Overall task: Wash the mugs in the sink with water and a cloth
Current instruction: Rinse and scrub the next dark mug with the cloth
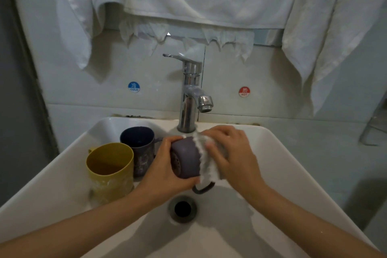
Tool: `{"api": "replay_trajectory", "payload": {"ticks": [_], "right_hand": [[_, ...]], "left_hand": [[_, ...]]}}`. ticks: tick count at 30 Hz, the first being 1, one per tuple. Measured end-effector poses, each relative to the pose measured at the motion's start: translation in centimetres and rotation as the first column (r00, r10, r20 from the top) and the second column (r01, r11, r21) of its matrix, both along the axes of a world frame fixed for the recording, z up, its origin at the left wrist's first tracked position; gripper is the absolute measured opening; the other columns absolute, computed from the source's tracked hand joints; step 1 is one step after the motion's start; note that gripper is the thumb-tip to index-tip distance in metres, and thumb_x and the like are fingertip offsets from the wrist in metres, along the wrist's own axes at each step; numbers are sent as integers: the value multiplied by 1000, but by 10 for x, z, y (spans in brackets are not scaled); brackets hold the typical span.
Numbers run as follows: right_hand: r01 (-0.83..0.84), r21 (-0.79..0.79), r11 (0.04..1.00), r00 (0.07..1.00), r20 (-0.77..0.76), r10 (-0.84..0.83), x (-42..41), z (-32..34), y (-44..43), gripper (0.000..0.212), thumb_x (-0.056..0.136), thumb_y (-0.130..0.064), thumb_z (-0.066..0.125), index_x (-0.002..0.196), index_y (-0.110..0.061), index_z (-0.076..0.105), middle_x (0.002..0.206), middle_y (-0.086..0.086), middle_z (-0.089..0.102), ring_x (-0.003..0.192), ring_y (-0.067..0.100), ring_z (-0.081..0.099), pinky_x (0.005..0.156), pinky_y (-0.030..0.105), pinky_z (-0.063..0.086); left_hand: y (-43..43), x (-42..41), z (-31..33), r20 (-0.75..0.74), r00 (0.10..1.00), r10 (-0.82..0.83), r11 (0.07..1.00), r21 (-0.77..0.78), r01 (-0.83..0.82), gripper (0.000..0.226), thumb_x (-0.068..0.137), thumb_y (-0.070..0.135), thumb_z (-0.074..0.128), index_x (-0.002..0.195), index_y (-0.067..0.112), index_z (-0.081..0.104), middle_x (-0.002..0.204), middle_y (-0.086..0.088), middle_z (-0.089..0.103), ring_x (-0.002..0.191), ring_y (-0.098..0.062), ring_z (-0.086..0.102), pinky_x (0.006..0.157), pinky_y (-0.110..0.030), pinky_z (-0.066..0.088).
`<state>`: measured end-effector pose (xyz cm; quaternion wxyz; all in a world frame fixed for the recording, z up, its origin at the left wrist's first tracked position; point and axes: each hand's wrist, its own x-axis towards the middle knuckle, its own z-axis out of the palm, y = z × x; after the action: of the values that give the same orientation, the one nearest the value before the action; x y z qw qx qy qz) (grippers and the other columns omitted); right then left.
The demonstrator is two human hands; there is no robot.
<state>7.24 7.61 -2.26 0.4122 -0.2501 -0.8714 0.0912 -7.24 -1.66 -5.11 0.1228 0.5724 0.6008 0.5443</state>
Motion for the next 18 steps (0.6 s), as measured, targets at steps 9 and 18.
{"api": "replay_trajectory", "payload": {"ticks": [9, 18], "right_hand": [[-89, -492, 866, 978, -209, -19, 9, 10, 10, 11, 97, -29, 46, 100, -23, 54, 88, -11, 58, 78, -6, 53, 62, -4, 38], [-64, -426, 903, 977, -209, -29, 8, -1, 13, 15, 94, -15, 52, 106, -23, 54, 102, -5, 59, 90, 5, 53, 74, -2, 36]], "left_hand": [[0, 3, 1, 33, 998, -57, 997, -49, 58, 96, 59, 18, 87, 124, 44, 22, 122, 28, 31, 110, 7, 46, 80, -8, 46], [-2, 4, 7, 231, 972, 28, 990, -140, 5, 75, 68, 17, 81, 122, 29, 31, 110, 19, 45, 97, 3, 51, 73, -8, 48]]}}
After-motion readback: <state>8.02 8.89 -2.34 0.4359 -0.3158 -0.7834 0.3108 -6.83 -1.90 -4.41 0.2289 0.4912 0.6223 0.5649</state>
